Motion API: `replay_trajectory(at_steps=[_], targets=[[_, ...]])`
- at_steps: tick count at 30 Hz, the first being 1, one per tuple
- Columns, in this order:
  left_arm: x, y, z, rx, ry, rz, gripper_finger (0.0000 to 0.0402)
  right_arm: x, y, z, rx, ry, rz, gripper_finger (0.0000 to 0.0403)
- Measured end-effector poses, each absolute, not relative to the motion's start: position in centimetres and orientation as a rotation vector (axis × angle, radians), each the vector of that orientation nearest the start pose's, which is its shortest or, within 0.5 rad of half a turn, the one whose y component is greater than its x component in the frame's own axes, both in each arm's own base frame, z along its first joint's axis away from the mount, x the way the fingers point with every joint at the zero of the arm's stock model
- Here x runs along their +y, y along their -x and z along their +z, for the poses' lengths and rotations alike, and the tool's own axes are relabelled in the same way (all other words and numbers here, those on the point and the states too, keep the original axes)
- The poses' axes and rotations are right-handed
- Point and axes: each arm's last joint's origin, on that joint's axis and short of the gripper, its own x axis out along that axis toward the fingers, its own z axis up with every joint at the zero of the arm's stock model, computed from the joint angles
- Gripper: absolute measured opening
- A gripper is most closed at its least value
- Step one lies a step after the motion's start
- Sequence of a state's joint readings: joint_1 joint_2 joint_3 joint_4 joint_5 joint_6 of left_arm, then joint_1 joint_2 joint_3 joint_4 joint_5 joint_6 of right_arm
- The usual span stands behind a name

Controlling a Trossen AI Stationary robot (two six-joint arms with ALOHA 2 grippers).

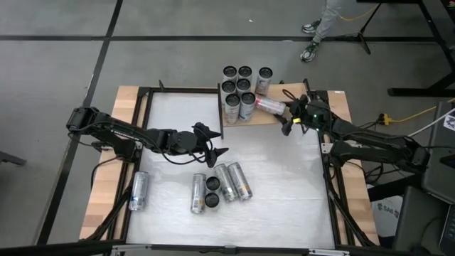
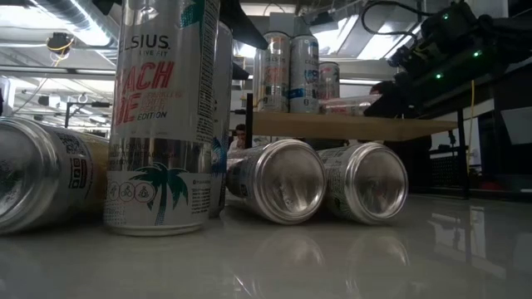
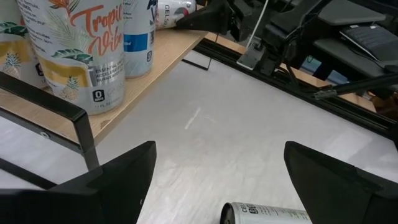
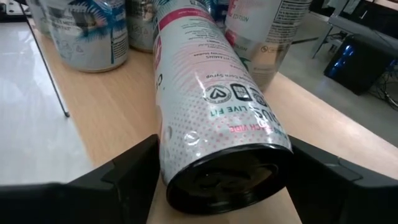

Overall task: Place canned beverage on shelf
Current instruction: Put the pink soda can on the shelf aligned with the other pink soda can

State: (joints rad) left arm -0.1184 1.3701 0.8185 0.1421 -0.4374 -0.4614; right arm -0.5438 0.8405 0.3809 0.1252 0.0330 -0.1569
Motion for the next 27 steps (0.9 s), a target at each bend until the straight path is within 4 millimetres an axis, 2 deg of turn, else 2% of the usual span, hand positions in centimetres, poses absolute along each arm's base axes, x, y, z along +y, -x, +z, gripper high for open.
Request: replay_trajectory(at_steps=[4, 11, 20, 27], targets=[[-2.25, -29.31, 24.74, 0.315, 0.339, 0.398, 0.0349, -9.64, -15.77, 21.1, 0.381, 0.066, -0.54, 0.0294], [-2.25, -29.31, 24.74, 0.315, 0.339, 0.398, 0.0349, -9.65, -15.81, 21.08, 0.382, 0.067, -0.537, 0.0256], [-2.25, -29.31, 24.74, 0.315, 0.339, 0.398, 0.0349, -9.56, -15.9, 21.25, 0.358, 0.066, -0.495, 0.0272], [-2.25, -29.31, 24.74, 0.315, 0.339, 0.399, 0.0349, -9.39, -15.62, 21.58, 0.342, 0.071, -0.496, 0.0252]])
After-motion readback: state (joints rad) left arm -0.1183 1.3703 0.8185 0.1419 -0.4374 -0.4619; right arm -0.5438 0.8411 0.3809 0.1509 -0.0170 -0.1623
